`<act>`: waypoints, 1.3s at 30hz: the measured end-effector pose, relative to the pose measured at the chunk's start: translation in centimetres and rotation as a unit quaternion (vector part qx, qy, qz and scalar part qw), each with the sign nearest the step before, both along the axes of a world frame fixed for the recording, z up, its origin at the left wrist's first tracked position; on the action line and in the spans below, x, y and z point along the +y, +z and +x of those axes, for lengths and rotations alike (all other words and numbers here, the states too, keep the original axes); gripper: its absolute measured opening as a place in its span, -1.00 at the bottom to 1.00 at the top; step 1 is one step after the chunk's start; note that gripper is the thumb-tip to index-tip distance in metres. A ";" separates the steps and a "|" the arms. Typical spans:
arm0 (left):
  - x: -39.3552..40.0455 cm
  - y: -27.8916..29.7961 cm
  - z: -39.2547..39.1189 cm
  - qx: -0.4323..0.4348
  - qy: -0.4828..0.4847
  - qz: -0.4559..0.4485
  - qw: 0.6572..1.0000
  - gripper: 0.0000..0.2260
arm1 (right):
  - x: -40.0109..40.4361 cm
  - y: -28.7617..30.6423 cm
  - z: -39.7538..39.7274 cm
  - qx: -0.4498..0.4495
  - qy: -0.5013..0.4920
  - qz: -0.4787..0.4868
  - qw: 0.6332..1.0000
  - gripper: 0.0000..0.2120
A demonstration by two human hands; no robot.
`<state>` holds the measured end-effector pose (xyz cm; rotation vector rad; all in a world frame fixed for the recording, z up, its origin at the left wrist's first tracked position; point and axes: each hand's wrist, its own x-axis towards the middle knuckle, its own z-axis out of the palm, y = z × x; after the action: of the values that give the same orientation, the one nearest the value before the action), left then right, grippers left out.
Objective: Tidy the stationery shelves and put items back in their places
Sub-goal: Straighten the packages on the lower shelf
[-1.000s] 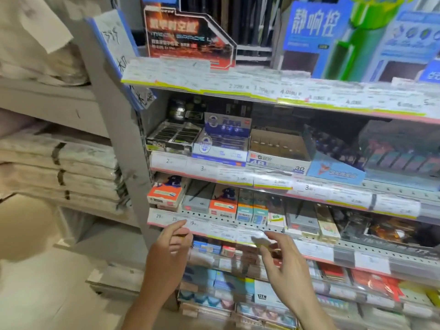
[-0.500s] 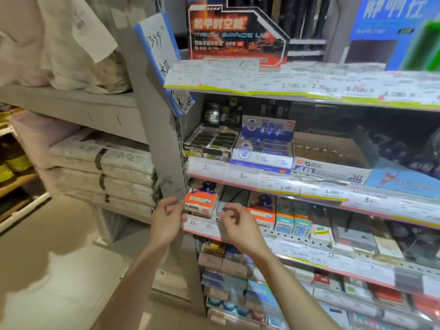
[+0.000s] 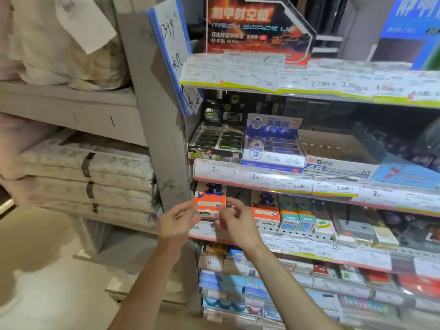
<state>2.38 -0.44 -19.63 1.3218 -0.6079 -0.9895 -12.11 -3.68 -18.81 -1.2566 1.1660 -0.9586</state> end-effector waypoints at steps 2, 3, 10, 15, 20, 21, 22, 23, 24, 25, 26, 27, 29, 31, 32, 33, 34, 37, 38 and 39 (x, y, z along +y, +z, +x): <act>0.1 -0.2 -1.0 0.004 -0.022 -0.028 0.999 -0.84 | 0.0 0.3 -1.3 0.010 -0.005 -0.021 1.000 -0.69; -0.1 -0.3 -1.7 0.008 -0.031 -0.035 0.999 -0.85 | 0.0 0.5 -2.2 0.013 -0.010 -0.031 0.999 -0.72; -3.7 -1.8 -8.1 -0.022 -0.108 -0.022 0.994 -0.81 | -1.0 -0.8 -9.5 0.073 -0.057 -0.048 0.994 -0.75; -4.4 -3.2 -10.0 -0.061 -0.124 -0.002 0.990 -0.76 | -1.6 -1.9 -11.4 0.220 -0.076 -0.061 0.971 -0.25; -4.2 -3.4 -9.6 -0.259 -0.144 0.022 0.955 -0.71 | -1.0 -1.8 -12.5 0.381 -0.103 -0.153 0.906 -0.58; -4.1 -3.3 -9.4 -0.322 -0.141 0.014 0.936 -0.70 | -0.9 -1.8 -12.8 0.399 -0.111 -0.175 0.893 -0.59; -4.0 -3.2 -9.2 -0.376 -0.135 -0.004 0.917 -0.67 | -0.9 -2.0 -13.1 0.420 -0.121 -0.201 0.877 -0.61; -3.9 -3.2 -8.9 -0.418 -0.130 -0.026 0.899 -0.63 | -0.9 -2.2 -13.6 0.439 -0.128 -0.231 0.859 -0.62; -4.1 -3.2 -8.6 -0.453 -0.132 -0.046 0.880 -0.59 | -0.9 -2.3 -14.1 0.458 -0.132 -0.260 0.840 -0.62; -4.2 -3.1 -8.3 -0.486 -0.143 -0.061 0.860 -0.55 | -1.0 -2.5 -14.6 0.474 -0.132 -0.287 0.822 -0.60; -4.4 -3.1 -7.9 -0.515 -0.160 -0.069 0.839 -0.52 | -1.2 -2.6 -15.1 0.489 -0.123 -0.302 0.809 -0.56; -4.6 -3.1 -7.7 -0.542 -0.179 -0.071 0.818 -0.49 | -1.4 -2.7 -15.6 0.502 -0.107 -0.303 0.803 -0.49; -5.1 -3.1 -7.5 -0.588 -0.207 -0.065 0.779 -0.44 | -1.7 -2.7 -16.3 0.517 -0.060 -0.278 0.807 -0.36; -5.5 -3.1 -7.7 -0.615 -0.214 -0.059 0.757 -0.44 | -2.0 -2.7 -16.8 0.511 -0.020 -0.253 0.822 -0.33; -5.6 -3.1 -7.9 -0.618 -0.215 -0.061 0.754 -0.44 | -2.0 -2.7 -16.8 0.506 -0.013 -0.247 0.826 -0.34; -5.7 -3.0 -8.1 -0.618 -0.213 -0.063 0.754 -0.45 | -2.1 -2.8 -16.8 0.502 -0.011 -0.246 0.829 -0.34; -5.8 -3.0 -8.2 -0.619 -0.210 -0.066 0.754 -0.45 | -2.1 -2.9 -16.7 0.495 -0.016 -0.245 0.834 -0.33; -6.0 -2.8 -8.7 -0.625 -0.210 -0.064 0.749 -0.46 | -2.2 -3.3 -16.4 0.464 -0.043 -0.247 0.850 -0.26; -6.1 -2.7 -8.8 -0.627 -0.212 -0.062 0.747 -0.47 | -2.3 -3.5 -16.3 0.455 -0.054 -0.248 0.853 -0.26; -6.2 -2.7 -8.9 -0.629 -0.215 -0.058 0.745 -0.47 | -2.3 -3.7 -16.2 0.452 -0.063 -0.251 0.854 -0.27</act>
<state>-6.50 -6.68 -22.29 1.6627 -2.0400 -0.2193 -28.32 -6.01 -22.47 -2.2147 1.7945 -0.7866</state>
